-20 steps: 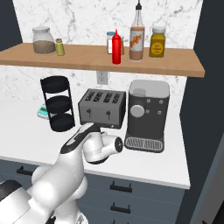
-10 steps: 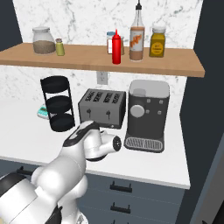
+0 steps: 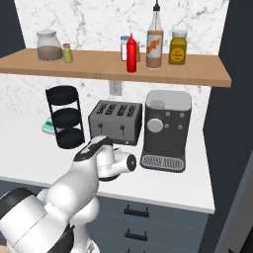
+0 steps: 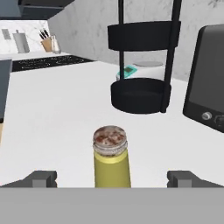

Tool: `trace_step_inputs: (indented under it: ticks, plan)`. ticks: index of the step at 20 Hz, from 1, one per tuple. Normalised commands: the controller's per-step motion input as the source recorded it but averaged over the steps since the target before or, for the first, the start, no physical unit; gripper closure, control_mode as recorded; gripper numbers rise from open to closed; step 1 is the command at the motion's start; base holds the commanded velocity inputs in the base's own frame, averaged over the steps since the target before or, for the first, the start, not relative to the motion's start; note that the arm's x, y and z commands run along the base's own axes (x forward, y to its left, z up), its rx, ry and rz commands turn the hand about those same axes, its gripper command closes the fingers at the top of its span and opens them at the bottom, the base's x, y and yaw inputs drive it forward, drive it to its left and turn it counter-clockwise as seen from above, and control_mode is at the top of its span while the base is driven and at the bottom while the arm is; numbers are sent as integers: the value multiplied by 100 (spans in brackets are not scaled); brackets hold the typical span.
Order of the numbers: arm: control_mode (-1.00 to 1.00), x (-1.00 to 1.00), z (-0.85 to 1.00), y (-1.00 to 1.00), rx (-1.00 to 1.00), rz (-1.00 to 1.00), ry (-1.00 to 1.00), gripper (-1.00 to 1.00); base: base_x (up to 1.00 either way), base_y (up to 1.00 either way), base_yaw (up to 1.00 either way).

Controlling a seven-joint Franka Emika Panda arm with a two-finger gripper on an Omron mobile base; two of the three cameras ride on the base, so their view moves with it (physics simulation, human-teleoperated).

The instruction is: Put the shaker and condiment bottle from the counter next to their counterparts in the cabinet.

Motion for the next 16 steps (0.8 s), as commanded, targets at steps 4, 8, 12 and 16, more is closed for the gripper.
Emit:
trace_step_inputs:
  ticks: [4, 8, 12, 16]
  plan:
    - [-100, 2, -10, 9, 0, 0, 0, -100, 0, 0, 0]
    - [-100, 6, -9, 14, 0, 0, 0, -100, 0, 0, 0]
    - [-100, 8, -8, 14, 0, 0, 0, -100, 0, 0, 0]
    - [-100, 10, -10, 14, 0, -1, 0, -100, 0, 0, 0]
